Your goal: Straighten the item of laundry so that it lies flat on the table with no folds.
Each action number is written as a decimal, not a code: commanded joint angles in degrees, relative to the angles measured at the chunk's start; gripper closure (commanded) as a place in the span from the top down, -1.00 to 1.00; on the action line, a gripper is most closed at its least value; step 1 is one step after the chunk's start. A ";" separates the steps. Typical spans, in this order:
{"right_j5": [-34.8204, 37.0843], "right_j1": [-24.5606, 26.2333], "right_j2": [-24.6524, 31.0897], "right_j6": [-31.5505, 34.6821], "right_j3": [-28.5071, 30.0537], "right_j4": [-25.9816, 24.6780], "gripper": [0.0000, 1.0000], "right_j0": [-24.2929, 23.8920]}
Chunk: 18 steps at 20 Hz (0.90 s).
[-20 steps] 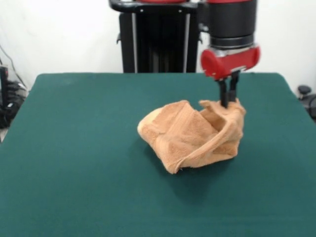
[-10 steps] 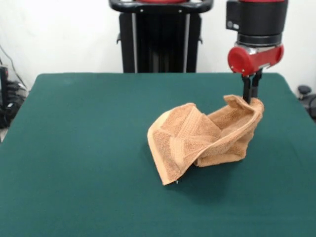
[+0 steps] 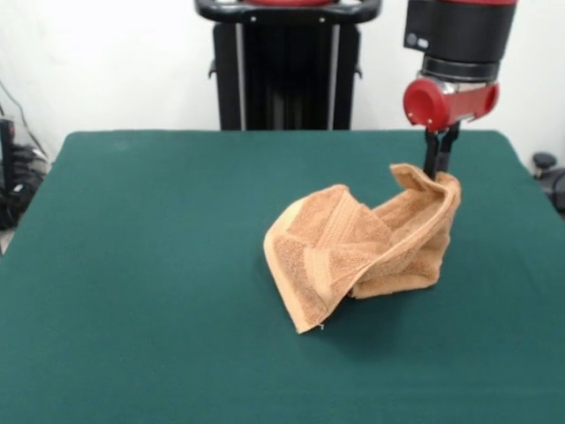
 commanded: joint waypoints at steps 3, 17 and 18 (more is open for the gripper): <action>-9.49 2.86 -3.87 13.53 -1.60 0.36 -1.00 4.03; -14.81 0.25 -4.15 12.53 0.08 8.74 -1.00 3.48; -15.18 0.29 -3.84 11.93 0.15 8.86 -1.00 3.17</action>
